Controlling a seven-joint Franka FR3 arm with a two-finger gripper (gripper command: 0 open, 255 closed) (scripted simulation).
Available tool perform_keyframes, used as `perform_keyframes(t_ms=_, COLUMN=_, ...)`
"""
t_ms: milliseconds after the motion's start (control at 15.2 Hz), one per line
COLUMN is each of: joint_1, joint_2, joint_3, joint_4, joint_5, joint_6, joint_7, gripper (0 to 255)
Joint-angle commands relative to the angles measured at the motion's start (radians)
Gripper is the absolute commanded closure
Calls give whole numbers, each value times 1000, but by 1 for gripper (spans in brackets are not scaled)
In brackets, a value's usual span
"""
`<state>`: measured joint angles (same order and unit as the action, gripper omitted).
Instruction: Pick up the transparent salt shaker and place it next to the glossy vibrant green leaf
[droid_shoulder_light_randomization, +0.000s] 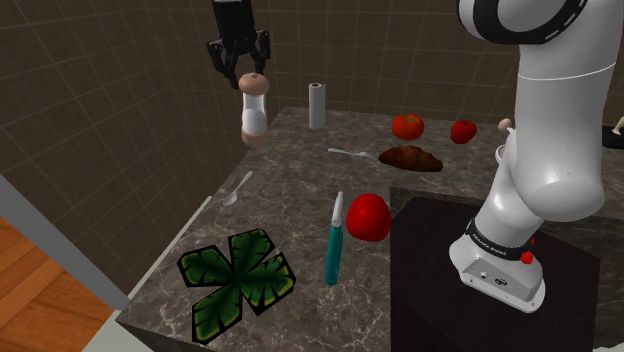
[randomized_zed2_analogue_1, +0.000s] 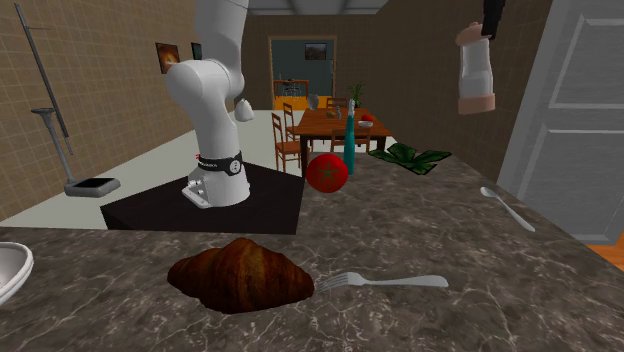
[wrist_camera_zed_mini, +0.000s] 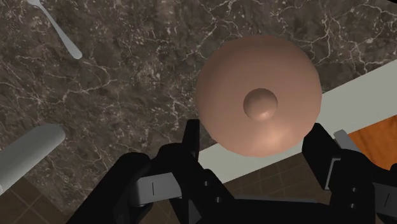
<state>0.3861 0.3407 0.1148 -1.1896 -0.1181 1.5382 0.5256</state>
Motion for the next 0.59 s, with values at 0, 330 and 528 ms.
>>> perform_keyframes(t_ms=0, joint_1=-1, joint_2=-8, joint_3=0, joint_4=-43, joint_5=1, joint_6=35, joint_7=4, gripper=255)
perform_keyframes(t_ms=330, joint_1=-5, joint_2=-28, joint_3=0, joint_4=-140, joint_5=3, joint_6=112, joint_7=9, gripper=255)
perform_keyframes(t_ms=528, joint_1=-7, joint_2=-36, joint_3=0, joint_4=-191, joint_5=3, joint_6=156, joint_7=12, gripper=255)
